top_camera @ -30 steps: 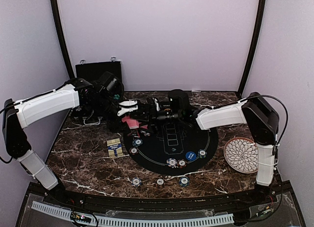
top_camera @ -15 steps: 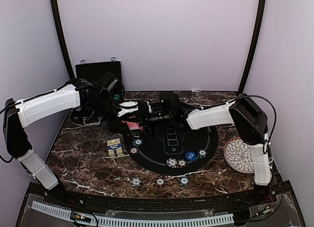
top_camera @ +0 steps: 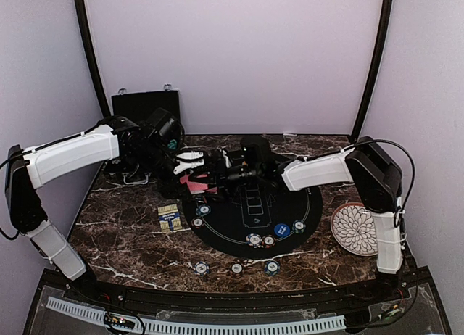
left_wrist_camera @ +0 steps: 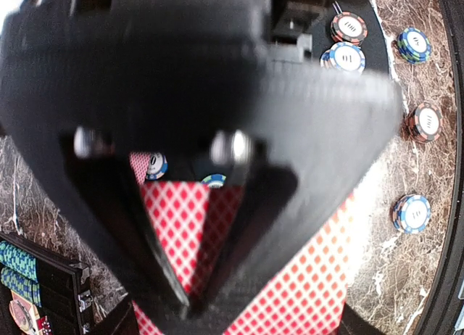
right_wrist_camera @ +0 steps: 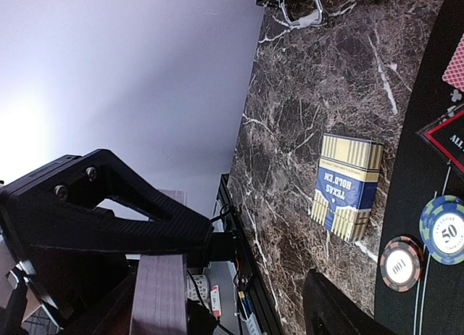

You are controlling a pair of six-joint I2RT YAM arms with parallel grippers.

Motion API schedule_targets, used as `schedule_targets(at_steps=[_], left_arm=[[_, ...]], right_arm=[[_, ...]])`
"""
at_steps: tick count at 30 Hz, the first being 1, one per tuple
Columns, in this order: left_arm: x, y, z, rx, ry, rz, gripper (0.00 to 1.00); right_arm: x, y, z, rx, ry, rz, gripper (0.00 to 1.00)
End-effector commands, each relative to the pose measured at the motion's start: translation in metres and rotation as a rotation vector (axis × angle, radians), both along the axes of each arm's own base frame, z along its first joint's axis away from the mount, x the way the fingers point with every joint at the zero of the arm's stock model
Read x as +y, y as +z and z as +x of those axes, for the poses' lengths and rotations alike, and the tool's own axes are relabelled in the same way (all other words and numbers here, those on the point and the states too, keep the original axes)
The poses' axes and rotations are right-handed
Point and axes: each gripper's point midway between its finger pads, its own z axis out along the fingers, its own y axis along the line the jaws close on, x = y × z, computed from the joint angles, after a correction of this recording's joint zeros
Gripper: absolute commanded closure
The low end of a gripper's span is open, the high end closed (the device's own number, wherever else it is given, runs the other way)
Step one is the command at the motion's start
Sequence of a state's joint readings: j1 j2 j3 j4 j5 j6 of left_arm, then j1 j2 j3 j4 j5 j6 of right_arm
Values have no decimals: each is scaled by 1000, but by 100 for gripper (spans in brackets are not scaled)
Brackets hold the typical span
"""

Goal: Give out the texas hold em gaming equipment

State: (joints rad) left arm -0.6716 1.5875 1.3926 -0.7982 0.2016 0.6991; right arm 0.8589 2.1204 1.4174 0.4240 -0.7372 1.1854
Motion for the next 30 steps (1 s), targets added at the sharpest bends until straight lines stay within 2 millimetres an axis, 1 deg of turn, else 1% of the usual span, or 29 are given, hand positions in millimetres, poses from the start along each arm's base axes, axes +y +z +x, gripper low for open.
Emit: schedule_targets(at_steps=[1,5,10,17,20,25,30], left_arm=[[-1,17,6,-45,3,-33,100],[0,17,6,-44,6,-31,100],[0,14,5,-39,6,-25,100],[0,12,6,-41,3,-20,100],[0,11,6,-37,2,-18,100],[0,11,7,-41,3,-16,100],[1,10,7,-43,2,-10,100]], right_arm=[[-15,-1,-3,-3,2,-23,29],[-19,7,-5,-11,3,-9,35],[-26,23,-7,-21,-3,19,42],[-38,50,-9,-29,-18,81,46],[-38,55,-11,-31,-14,91,50],[-36,57,-11,-16,-5,109,65],[-32,56,-14,-5,12,118,70]])
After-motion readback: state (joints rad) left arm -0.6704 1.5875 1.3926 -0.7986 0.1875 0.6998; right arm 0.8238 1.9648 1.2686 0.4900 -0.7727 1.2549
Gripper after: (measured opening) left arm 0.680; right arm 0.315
